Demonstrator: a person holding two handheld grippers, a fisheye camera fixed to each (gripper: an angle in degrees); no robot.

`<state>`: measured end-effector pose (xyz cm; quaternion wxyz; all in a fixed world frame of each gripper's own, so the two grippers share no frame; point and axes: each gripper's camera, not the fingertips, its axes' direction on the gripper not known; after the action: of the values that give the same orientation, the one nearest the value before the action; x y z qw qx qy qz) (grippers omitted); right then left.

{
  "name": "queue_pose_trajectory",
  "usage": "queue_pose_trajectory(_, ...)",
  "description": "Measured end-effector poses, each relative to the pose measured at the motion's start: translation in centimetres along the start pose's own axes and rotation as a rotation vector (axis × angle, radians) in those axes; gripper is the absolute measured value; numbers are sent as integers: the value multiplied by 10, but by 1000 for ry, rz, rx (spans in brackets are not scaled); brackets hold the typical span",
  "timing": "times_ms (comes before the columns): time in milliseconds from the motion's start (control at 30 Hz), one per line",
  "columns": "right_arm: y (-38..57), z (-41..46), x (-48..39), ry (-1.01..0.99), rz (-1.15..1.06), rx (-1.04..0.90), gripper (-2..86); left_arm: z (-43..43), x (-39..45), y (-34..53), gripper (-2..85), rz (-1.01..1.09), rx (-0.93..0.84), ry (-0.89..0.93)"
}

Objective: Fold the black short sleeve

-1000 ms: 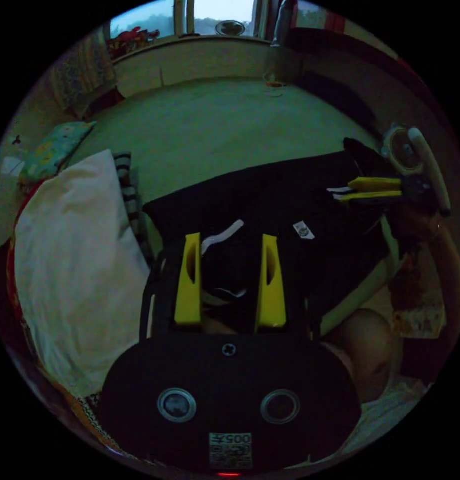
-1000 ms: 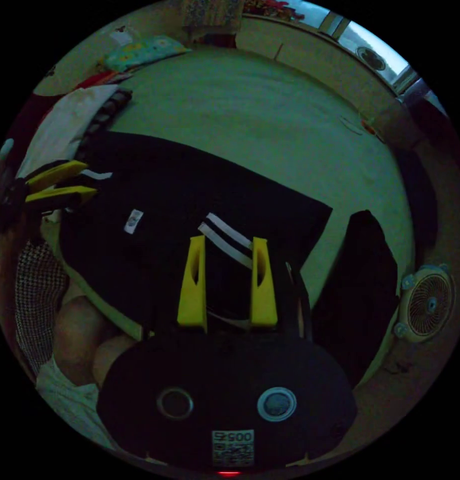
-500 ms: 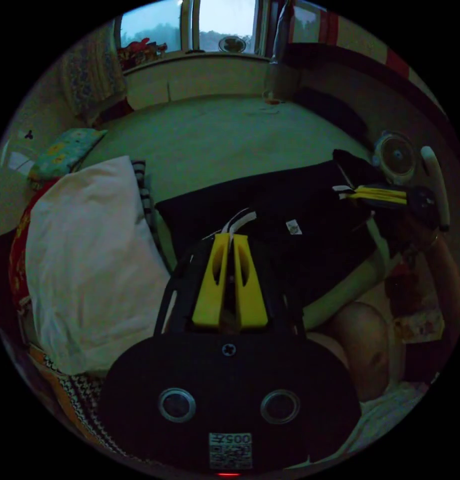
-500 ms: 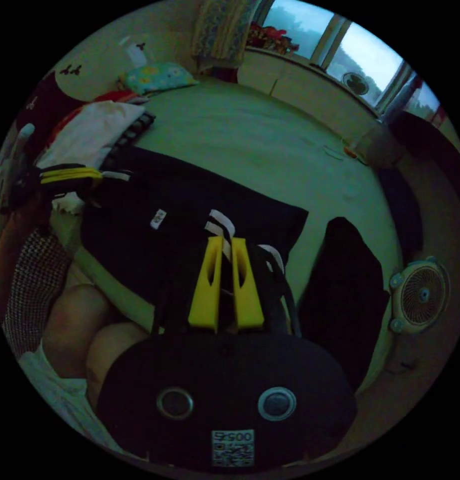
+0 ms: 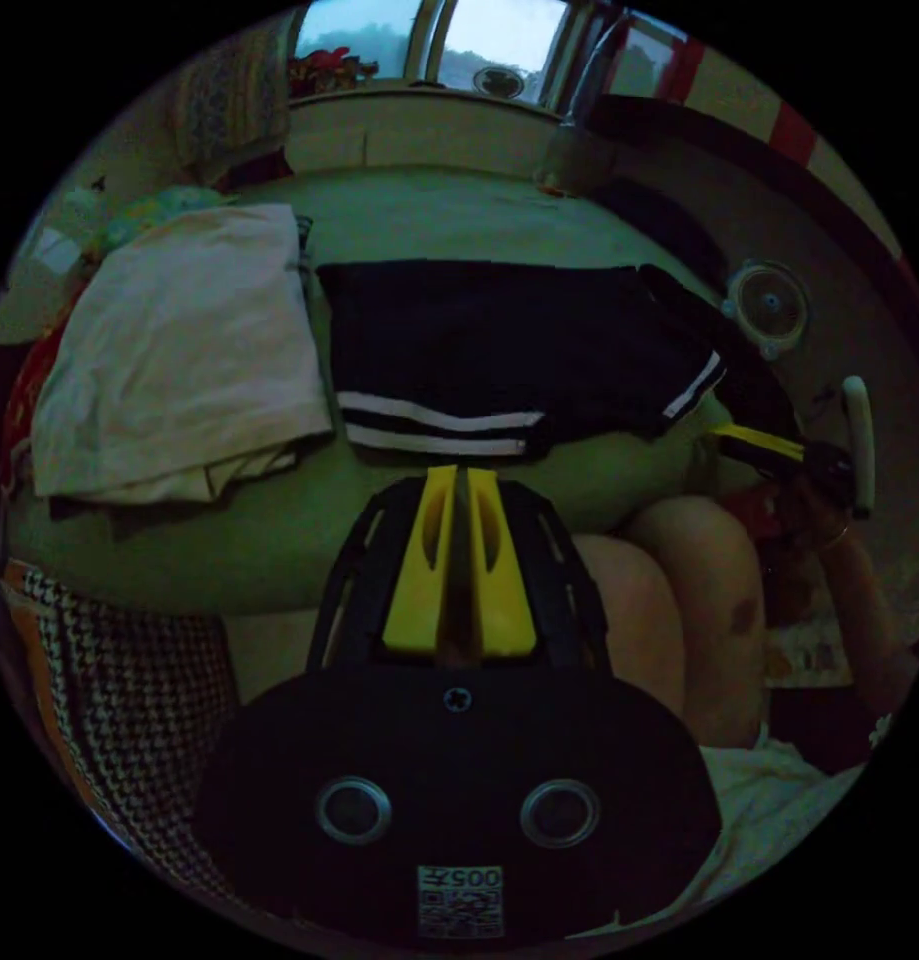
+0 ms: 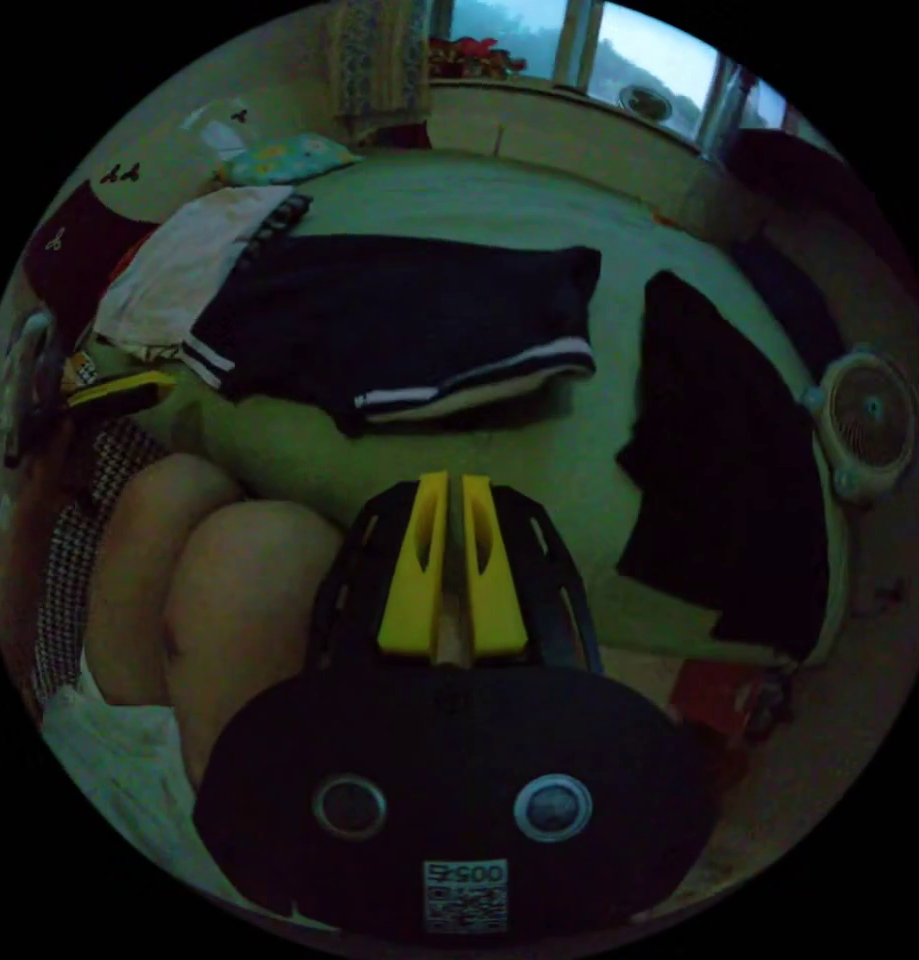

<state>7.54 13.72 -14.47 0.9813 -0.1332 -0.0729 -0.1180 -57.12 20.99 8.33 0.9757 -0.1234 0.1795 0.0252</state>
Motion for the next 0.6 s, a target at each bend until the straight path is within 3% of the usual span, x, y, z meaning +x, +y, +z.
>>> queue_pose_trajectory(300, -10, -14, -7, -38, 57, 100, 23, -3, 1, -2, 65, -80, 97, 6)
queue_pose_trajectory(600, -43, 51, -30, 40, 233, -33, -14, 57, 18, -39, 49, -164, 7, -19)
